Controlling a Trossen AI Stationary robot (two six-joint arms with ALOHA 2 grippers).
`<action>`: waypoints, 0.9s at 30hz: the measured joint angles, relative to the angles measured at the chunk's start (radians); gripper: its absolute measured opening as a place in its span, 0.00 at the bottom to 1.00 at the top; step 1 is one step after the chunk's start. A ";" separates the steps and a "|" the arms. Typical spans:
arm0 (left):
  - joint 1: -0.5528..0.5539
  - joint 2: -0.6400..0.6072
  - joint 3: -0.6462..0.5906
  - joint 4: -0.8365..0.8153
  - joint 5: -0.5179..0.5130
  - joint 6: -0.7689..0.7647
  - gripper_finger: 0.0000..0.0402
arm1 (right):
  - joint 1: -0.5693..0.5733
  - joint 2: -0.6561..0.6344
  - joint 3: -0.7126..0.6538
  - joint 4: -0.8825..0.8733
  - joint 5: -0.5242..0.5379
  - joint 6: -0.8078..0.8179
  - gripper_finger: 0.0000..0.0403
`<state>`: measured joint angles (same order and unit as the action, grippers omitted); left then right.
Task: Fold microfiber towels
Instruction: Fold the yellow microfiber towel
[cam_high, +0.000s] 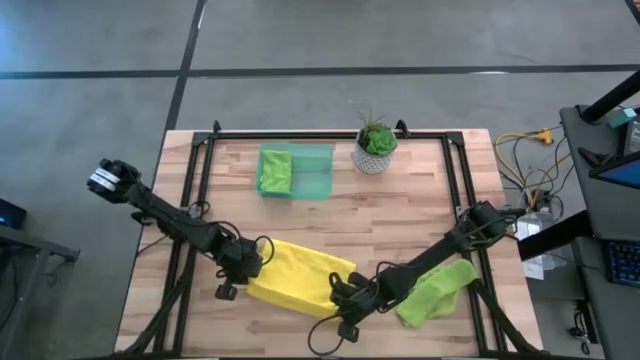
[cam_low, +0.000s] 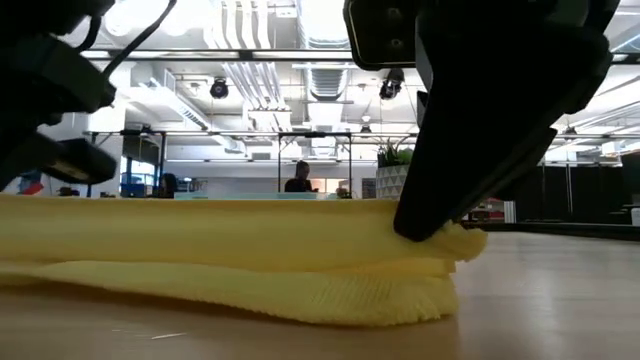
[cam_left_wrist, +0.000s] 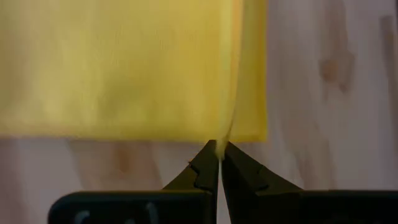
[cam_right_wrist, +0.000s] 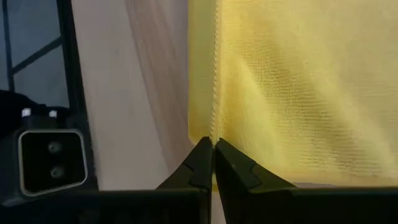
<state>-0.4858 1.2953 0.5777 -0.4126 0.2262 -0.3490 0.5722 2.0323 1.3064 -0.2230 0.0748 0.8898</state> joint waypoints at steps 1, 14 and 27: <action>0.000 0.000 -0.006 -0.003 0.022 -0.010 0.00 | -0.002 0.000 0.000 -0.004 -0.017 0.000 0.02; 0.002 -0.041 -0.017 0.011 0.045 -0.064 0.31 | -0.026 -0.042 0.027 0.001 -0.134 0.008 0.33; 0.033 -0.157 -0.010 0.011 -0.143 -0.115 0.35 | 0.028 -0.183 0.012 -0.179 0.286 0.163 0.40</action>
<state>-0.4529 1.1378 0.5678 -0.4015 0.0837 -0.4638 0.6007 1.8497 1.3179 -0.4018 0.3606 1.0524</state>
